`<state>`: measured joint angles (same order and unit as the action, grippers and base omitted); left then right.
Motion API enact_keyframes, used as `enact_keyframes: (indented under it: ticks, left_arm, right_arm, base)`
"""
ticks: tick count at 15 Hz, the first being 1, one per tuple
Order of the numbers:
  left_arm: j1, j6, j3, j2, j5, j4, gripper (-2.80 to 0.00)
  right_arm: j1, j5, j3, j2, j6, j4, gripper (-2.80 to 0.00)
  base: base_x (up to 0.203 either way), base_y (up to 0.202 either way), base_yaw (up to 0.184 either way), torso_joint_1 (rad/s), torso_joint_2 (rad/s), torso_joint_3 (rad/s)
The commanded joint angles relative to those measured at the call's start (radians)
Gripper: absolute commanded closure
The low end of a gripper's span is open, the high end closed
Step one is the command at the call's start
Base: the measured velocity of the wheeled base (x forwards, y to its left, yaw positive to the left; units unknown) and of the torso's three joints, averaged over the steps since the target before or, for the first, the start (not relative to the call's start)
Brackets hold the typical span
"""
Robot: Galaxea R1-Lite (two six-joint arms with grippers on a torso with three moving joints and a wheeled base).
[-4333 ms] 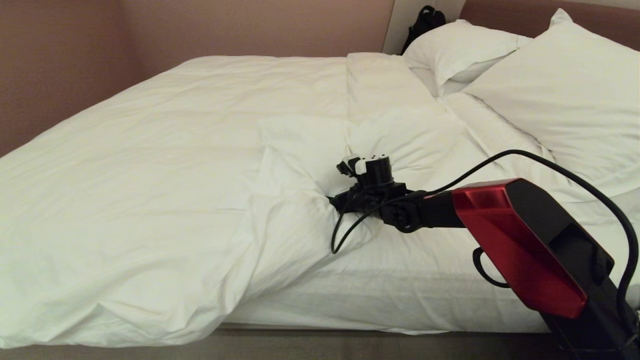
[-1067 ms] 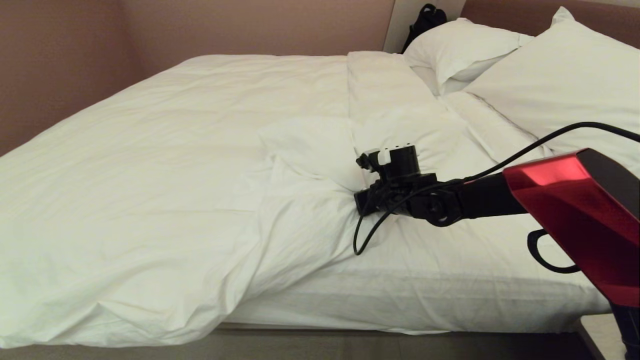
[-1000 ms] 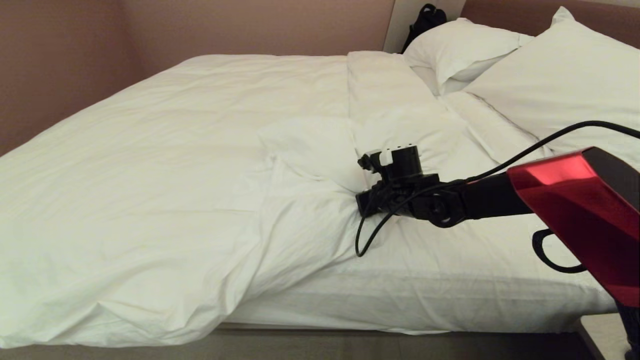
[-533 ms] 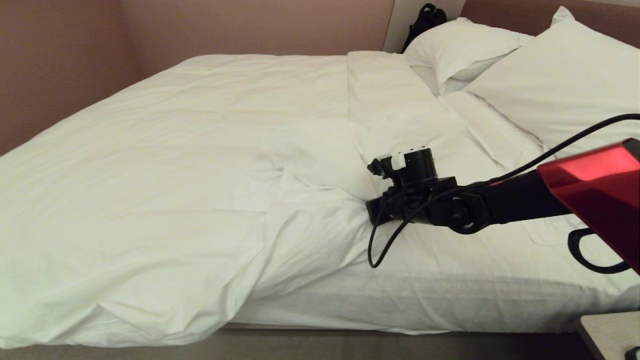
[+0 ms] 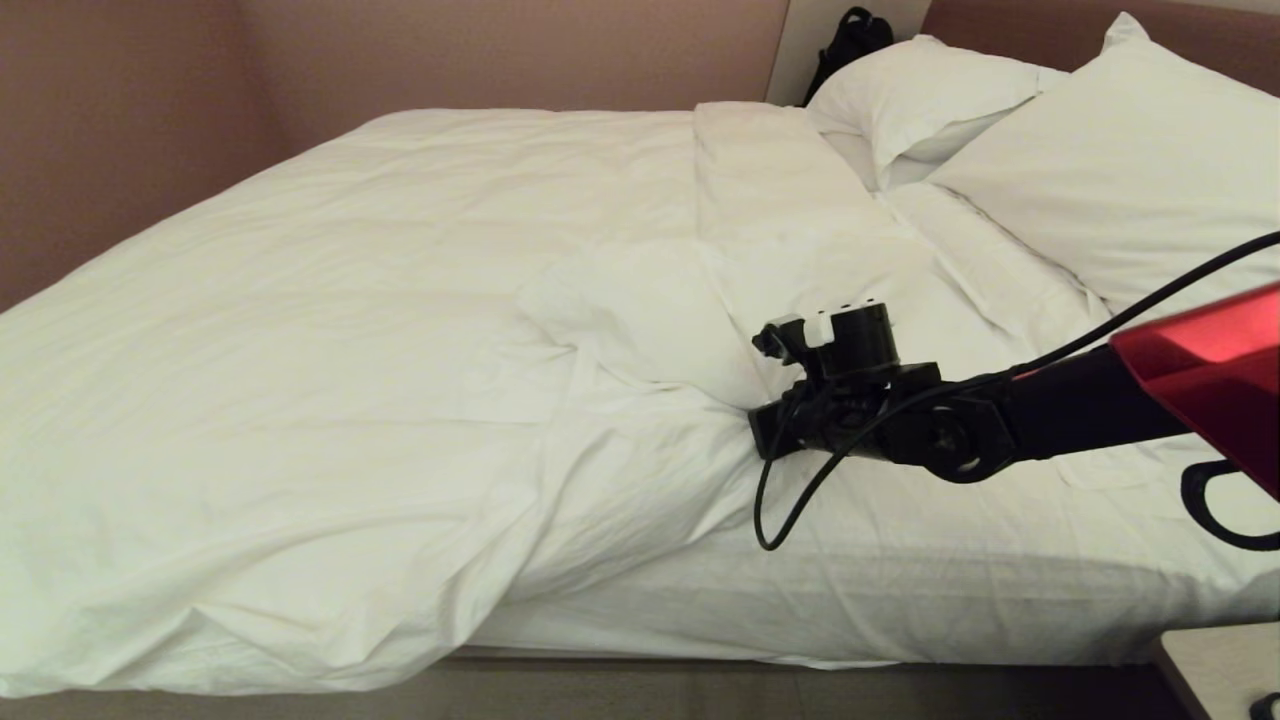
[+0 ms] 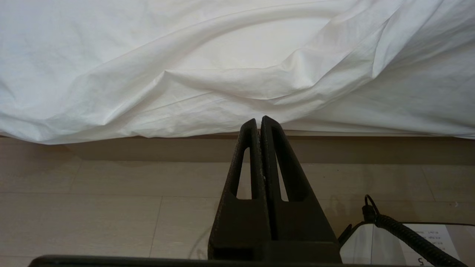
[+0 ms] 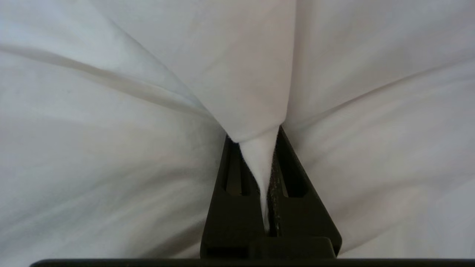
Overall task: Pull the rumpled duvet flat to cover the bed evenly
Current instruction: Flatten the corners of the folded blanket
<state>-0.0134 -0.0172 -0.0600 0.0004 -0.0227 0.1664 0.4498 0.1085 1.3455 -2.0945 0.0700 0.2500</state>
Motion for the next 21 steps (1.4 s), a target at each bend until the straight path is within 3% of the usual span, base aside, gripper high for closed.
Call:
enact_keyframes:
  ticks: [1, 9, 17, 20, 21]
  left_arm:
    - [0.0, 0.0, 0.0, 0.0, 0.0, 0.001, 0.0]
    - [0.0, 0.0, 0.0, 0.0, 0.0, 0.001, 0.0]
    - [0.0, 0.0, 0.0, 0.0, 0.0, 0.001, 0.0]
    - [0.0, 0.0, 0.0, 0.0, 0.0, 0.001, 0.0]
    - [0.0, 0.0, 0.0, 0.0, 0.0, 0.001, 0.0]
  right_arm:
    - [-0.004, -0.006, 0.006, -0.024, -0.003, 0.027, 0.0]
    - [-0.007, 0.034, -0.041, -0.021, -0.002, 0.022, 0.0]
    - [0.051, 0.198, -0.188, 0.075, -0.007, 0.074, 0.0]
    - [0.073, 0.2, -0.244, 0.087, -0.027, 0.076, 0.0]
    - [0.075, 0.2, -0.256, 0.095, -0.045, 0.075, -2.8]
  base:
    - [0.0, 0.0, 0.0, 0.0, 0.0, 0.0]
    - [0.0, 0.0, 0.0, 0.0, 0.0, 0.0]
    - [0.0, 0.0, 0.0, 0.0, 0.0, 0.0]
    - [0.0, 0.0, 0.0, 0.0, 0.0, 0.0]
    - [0.0, 0.0, 0.0, 0.0, 0.0, 0.0]
